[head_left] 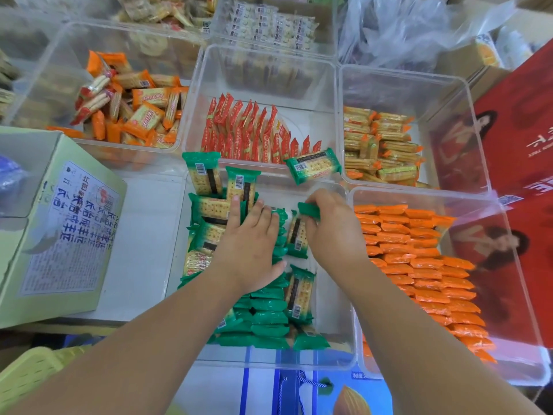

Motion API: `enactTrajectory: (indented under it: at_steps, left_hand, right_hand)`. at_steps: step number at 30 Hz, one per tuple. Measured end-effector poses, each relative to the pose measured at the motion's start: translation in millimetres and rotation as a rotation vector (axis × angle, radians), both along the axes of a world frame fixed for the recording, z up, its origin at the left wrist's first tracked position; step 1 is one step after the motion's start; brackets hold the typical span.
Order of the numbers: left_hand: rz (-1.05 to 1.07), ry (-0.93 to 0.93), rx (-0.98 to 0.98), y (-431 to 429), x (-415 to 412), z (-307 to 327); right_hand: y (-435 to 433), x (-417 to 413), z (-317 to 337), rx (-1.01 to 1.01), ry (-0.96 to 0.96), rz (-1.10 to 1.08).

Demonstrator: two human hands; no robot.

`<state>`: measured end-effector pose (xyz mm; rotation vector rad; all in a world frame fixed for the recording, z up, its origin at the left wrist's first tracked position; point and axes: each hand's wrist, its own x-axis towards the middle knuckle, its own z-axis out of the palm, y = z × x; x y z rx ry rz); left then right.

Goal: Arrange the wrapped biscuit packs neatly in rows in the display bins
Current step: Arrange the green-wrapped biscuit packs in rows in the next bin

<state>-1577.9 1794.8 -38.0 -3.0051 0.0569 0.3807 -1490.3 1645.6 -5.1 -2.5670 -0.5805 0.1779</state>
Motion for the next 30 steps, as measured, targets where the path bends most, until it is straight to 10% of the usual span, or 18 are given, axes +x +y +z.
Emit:
enactTrajectory:
  at_steps: [30]
  left_hand:
    - [0.030,-0.070,-0.011,13.5,-15.1,11.7]
  right_hand:
    - [67.6,17.2,-52.5,0.426,0.741,-0.496]
